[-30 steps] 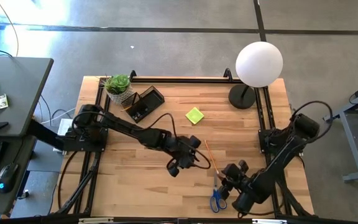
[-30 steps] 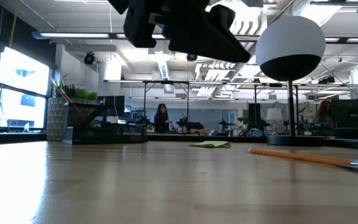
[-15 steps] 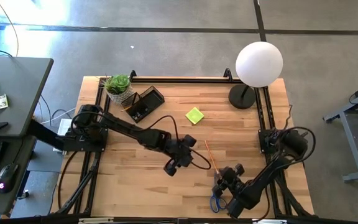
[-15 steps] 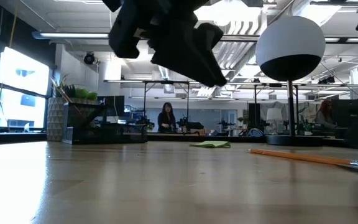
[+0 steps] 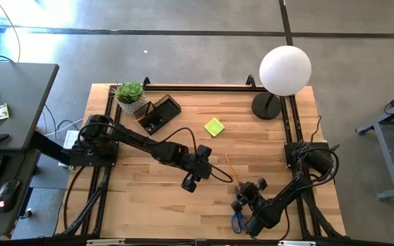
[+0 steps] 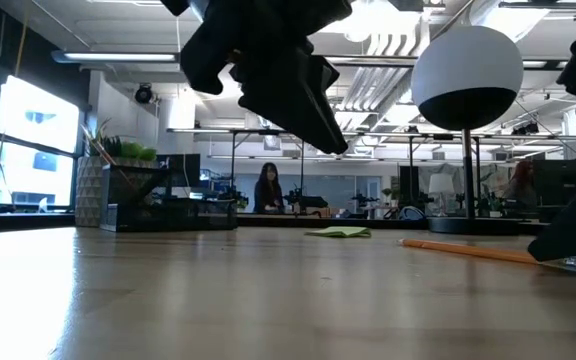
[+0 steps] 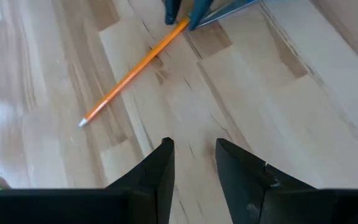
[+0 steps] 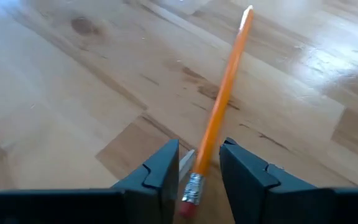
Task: Pick and place office supplies into organizer
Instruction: Put the yellow pencil into the desk organizer
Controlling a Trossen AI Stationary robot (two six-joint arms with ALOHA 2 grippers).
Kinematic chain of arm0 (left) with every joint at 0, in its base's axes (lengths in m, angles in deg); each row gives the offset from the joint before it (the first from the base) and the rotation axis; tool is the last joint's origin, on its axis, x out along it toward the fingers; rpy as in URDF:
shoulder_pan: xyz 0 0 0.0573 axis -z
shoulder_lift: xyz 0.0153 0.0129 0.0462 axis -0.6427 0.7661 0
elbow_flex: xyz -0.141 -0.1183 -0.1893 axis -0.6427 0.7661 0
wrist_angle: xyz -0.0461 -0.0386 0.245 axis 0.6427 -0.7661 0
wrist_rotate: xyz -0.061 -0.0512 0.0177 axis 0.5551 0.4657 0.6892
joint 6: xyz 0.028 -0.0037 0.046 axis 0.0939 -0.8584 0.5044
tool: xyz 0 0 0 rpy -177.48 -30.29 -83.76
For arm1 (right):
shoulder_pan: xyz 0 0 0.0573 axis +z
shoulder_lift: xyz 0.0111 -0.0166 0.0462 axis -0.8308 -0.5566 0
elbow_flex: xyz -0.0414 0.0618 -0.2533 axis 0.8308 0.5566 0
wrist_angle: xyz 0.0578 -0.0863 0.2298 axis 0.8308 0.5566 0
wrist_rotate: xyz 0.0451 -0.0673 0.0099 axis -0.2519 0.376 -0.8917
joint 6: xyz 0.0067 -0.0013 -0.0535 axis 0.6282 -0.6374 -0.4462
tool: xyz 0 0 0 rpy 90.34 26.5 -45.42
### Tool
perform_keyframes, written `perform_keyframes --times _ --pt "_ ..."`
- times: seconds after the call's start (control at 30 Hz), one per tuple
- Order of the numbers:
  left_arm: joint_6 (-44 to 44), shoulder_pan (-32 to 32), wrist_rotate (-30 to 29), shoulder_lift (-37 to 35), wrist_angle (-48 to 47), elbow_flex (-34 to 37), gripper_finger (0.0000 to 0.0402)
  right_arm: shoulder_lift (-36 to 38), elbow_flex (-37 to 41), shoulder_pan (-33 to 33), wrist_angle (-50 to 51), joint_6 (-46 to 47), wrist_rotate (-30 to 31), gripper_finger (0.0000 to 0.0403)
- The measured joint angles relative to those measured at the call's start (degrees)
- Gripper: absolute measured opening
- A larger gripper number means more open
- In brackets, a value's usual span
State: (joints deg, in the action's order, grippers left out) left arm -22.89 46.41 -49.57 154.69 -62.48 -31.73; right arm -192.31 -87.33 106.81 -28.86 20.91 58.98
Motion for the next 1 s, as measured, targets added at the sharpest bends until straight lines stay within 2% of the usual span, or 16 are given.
perform_keyframes --times 0.27,0.47,0.87,1.0 --pt "-4.58 0.85 0.21 0.0 1.66 0.0 0.0106 -0.02 0.0 0.02 3.38 3.58 0.09 0.0062" --pt "-5.04 2.52 3.24 0.47 5.89 -0.02 0.0106 -0.24 0.0 -0.17 2.47 2.84 0.09 0.0041" --pt "-4.47 3.77 3.72 0.59 5.52 0.02 0.0106 -0.09 2.67 -0.35 -0.82 3.0 -1.31 0.0044" --pt "-4.5 3.78 3.87 0.59 5.51 0.02 0.0106 -0.04 2.66 -0.24 -1.04 -0.57 -2.02 0.0047"
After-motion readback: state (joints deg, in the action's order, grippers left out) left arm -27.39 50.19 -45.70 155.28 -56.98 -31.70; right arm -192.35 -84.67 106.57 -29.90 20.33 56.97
